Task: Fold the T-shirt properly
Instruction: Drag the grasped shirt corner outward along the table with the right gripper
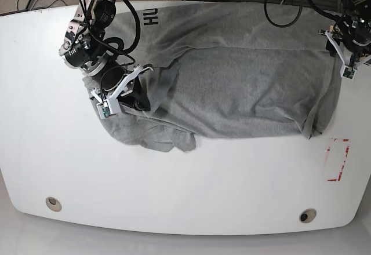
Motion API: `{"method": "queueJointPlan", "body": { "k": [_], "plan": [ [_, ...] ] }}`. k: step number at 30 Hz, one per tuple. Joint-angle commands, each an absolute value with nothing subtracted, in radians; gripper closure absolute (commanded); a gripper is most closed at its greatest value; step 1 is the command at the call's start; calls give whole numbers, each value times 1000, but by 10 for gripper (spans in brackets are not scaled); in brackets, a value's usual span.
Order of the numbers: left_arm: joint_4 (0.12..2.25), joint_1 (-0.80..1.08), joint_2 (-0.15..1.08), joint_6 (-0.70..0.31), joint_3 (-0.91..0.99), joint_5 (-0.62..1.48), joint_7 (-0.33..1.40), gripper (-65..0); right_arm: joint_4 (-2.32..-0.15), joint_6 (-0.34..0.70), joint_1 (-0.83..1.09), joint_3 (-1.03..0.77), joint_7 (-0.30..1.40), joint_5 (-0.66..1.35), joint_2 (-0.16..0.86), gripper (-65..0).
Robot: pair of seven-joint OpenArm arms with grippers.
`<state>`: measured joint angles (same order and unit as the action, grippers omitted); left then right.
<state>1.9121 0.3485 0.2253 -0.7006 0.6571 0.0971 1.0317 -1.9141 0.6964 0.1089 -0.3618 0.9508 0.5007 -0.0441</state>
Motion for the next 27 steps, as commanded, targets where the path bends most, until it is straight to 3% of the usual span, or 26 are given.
{"method": "queueJointPlan", "body": {
  "k": [1, 5, 11, 14, 27],
  "plan": [
    [1926, 346, 242, -698, 662, 99, 1021, -337, -1894, 698, 84, -364, 926, 516, -35, -44],
    [1926, 346, 242, -698, 662, 99, 1021, -337, -1850, 698, 77, -364, 926, 516, -35, -206],
    [1926, 344, 242, -698, 662, 99, 1021, -337, -1837, 698, 85, -366, 926, 519, -7, -552],
    [1926, 337, 242, -698, 661, 99, 1021, -337, -1839, 698, 94, -375, 926, 518, 8, -645],
    [1926, 179, 240, -698, 670, 99, 1024, -337, -1811, 698, 50, -533, 923, 435, 50, -569]
  ]
}}
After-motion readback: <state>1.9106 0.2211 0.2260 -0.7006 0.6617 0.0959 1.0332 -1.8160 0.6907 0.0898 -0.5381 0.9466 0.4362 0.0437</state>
